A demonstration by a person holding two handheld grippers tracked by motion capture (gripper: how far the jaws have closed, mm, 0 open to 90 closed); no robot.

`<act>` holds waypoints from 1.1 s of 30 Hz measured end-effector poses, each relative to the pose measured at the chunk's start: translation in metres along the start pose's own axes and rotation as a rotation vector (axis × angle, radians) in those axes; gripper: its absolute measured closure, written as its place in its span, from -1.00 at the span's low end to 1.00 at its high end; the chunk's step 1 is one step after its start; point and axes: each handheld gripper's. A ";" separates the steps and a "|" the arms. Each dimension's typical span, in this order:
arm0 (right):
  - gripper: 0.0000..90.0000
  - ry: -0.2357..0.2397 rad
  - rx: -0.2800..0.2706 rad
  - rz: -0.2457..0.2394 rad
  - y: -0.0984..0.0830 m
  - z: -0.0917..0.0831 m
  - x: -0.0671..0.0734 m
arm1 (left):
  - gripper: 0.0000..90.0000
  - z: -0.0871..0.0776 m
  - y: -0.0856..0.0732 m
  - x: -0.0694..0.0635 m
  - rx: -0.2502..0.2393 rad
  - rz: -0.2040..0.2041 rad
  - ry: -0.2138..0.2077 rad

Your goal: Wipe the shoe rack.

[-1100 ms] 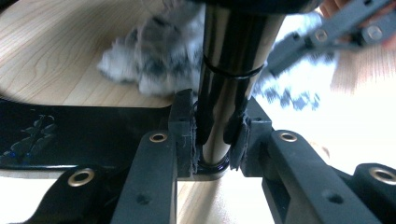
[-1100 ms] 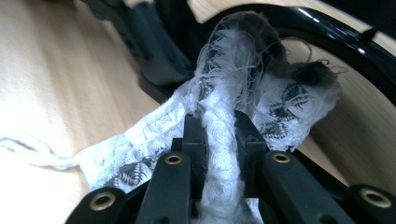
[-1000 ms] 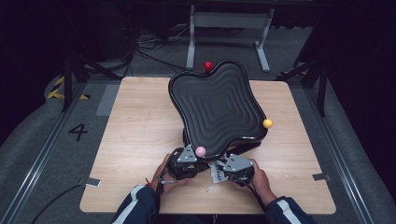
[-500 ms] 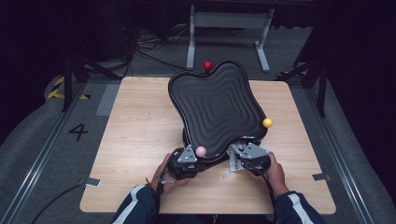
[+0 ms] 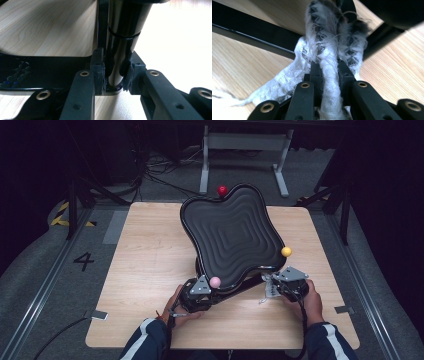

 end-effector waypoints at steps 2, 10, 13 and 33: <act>0.75 0.001 0.006 0.007 -0.001 -0.001 -0.001 | 0.61 0.000 0.000 0.000 -0.001 0.000 0.000; 0.77 0.037 -0.068 -0.029 0.002 -0.021 0.000 | 0.60 0.000 0.000 0.000 -0.003 -0.005 0.002; 0.78 0.053 -0.102 -0.024 0.005 -0.031 0.001 | 0.59 0.000 0.000 0.000 -0.001 -0.005 0.004; 0.79 0.100 -0.302 0.000 0.011 -0.092 0.003 | 0.54 0.000 0.000 -0.001 0.001 -0.007 0.015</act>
Point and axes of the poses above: each handheld gripper's, and its own axes: z roughly forward along the jaws, y roughly out of its top, x roughly to its left, and after that the axes turned 11 degrees about -y, right-handed
